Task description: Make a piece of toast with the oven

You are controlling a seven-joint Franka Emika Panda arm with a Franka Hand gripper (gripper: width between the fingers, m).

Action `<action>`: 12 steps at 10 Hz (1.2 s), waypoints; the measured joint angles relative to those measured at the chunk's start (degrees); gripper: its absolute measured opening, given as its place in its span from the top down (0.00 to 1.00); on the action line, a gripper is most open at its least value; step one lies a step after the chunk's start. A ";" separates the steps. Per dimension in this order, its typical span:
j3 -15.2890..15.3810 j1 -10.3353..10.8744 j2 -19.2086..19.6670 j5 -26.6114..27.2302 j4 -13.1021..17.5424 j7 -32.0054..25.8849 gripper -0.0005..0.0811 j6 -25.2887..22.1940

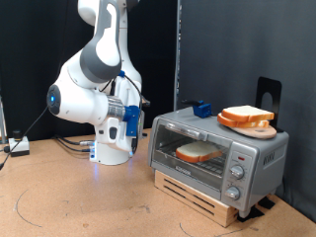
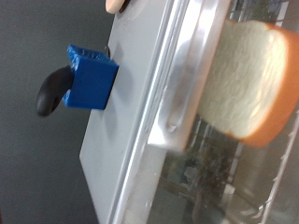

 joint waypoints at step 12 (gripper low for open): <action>1.11 2.93 17.22 5.04 16.63 5.75 0.01 3.74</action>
